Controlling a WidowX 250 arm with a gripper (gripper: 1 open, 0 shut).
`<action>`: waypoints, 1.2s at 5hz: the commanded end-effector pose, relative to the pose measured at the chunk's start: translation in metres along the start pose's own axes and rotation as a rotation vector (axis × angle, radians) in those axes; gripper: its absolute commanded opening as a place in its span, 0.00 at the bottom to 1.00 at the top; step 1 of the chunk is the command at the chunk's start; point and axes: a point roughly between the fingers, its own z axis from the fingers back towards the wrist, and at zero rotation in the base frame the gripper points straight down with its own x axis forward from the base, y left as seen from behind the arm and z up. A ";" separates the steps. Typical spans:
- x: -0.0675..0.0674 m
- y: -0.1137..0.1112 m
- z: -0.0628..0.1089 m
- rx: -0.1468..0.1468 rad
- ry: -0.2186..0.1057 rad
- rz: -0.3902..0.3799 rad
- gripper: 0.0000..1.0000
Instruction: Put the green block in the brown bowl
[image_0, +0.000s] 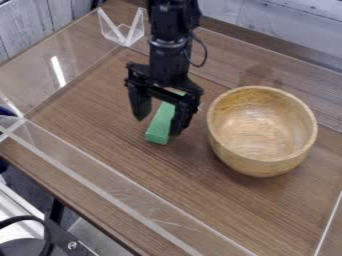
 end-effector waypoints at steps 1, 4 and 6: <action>0.008 0.004 -0.003 0.010 -0.027 0.010 1.00; 0.020 0.006 -0.015 0.010 -0.031 0.022 1.00; 0.021 0.007 -0.004 -0.002 -0.063 0.026 1.00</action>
